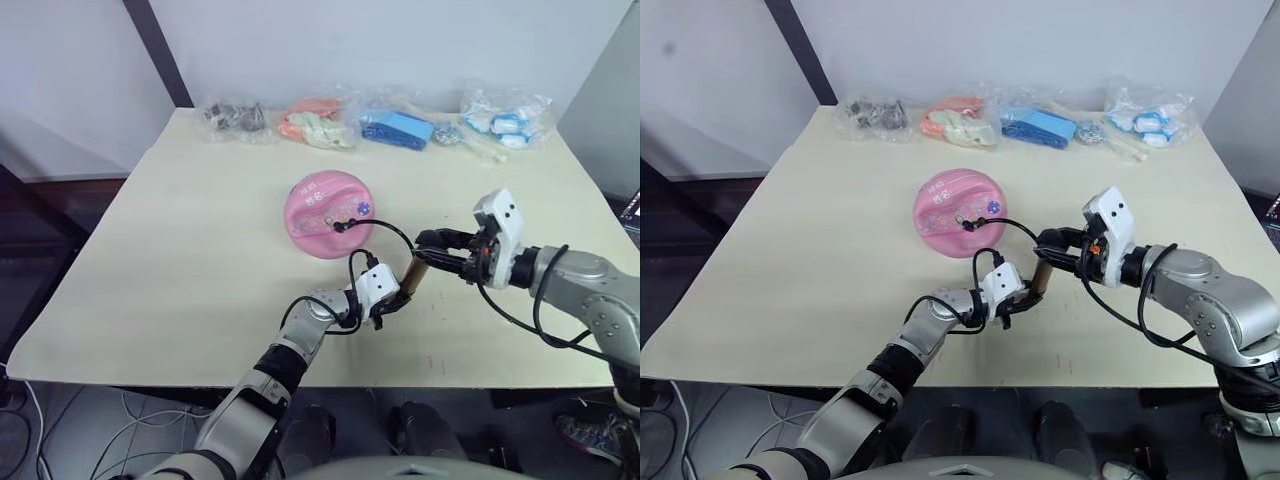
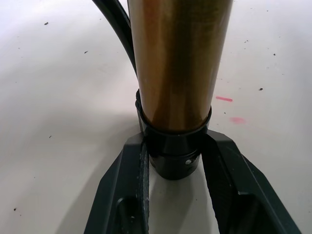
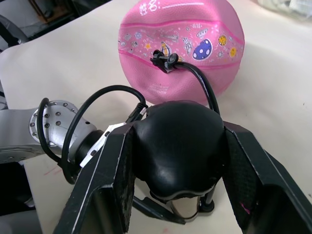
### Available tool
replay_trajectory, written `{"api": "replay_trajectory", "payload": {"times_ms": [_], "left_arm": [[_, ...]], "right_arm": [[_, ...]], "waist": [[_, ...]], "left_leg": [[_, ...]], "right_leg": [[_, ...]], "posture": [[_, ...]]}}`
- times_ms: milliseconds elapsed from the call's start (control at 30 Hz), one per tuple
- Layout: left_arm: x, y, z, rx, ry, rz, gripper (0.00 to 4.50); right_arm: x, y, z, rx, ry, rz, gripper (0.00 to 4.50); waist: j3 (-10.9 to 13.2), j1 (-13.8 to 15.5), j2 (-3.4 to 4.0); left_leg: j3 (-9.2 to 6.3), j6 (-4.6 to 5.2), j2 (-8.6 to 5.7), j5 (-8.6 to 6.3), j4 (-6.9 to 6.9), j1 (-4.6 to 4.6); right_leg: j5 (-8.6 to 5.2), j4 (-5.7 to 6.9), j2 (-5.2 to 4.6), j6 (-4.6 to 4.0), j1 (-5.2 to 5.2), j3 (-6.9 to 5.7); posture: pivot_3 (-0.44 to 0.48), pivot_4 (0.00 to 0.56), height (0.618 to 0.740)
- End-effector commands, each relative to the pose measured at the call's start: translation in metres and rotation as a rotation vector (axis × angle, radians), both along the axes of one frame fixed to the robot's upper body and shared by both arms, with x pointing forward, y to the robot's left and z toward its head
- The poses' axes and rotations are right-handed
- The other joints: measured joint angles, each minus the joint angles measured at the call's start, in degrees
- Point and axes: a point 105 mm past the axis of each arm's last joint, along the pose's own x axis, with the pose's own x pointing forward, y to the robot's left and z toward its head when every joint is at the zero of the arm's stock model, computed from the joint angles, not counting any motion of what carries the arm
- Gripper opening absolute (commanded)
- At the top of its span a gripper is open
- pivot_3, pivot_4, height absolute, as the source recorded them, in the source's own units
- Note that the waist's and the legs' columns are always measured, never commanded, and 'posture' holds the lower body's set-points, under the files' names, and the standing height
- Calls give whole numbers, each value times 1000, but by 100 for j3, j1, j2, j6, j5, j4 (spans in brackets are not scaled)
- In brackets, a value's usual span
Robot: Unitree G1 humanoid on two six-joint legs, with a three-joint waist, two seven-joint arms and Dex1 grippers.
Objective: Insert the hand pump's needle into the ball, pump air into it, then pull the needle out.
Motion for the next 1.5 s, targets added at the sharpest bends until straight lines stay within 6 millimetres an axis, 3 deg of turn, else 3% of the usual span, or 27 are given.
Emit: {"api": "replay_trajectory", "payload": {"times_ms": [33,400,600,667,733,933,1133,1367,1500], "left_arm": [[-17,25,-45,121,144,29,1068],[-17,26,-46,124,146,31,1068],[-16,26,-46,125,144,30,1068],[-16,26,-46,126,143,31,1068],[-15,26,-46,127,142,31,1068],[-15,27,-45,126,139,31,1068],[-14,29,-45,126,138,36,1068],[-12,28,-43,125,134,43,1068],[-11,28,-43,125,133,45,1068]], "right_arm": [[3,-12,29,1,-71,-47,1914],[-6,-33,134,-5,-283,-61,1914],[-4,-37,167,28,-299,-96,1914],[-4,-33,169,28,-297,-88,1914],[-2,-29,158,26,-265,-79,1914],[11,-17,81,-27,-95,-78,1914],[18,-6,21,22,28,-88,1914],[9,16,-73,-21,203,-77,1914],[3,19,-92,-45,217,-65,1913]], "waist": [[29,10,13],[105,20,45],[110,20,46],[110,23,46],[110,24,43],[78,12,5],[66,-9,-5],[16,-66,-34],[-34,-127,-32]], "left_leg": [[-1,0,-2,0,0,-3],[6,1,-13,1,2,-31],[11,1,-11,1,3,-40],[11,1,-11,1,3,-47],[10,1,-10,1,3,-50],[12,1,-10,1,5,-46],[12,1,3,1,4,3],[6,1,9,1,2,16],[10,1,8,1,2,29]], "right_leg": [[0,0,-2,0,-2,-1],[6,-1,-16,-4,-23,-4],[13,-2,-18,-17,-30,-5],[15,1,-21,-18,-40,-1],[15,-1,-21,-18,-41,-5],[15,2,-19,-17,-36,-10],[1,2,-1,4,1,-3],[2,5,9,3,8,2],[2,5,7,4,17,8]], "posture": [[0,150,740],[0,150,740],[0,150,740],[0,150,740],[0,150,740],[0,150,740],[0,150,740],[0,150,740],[0,150,740]]}}
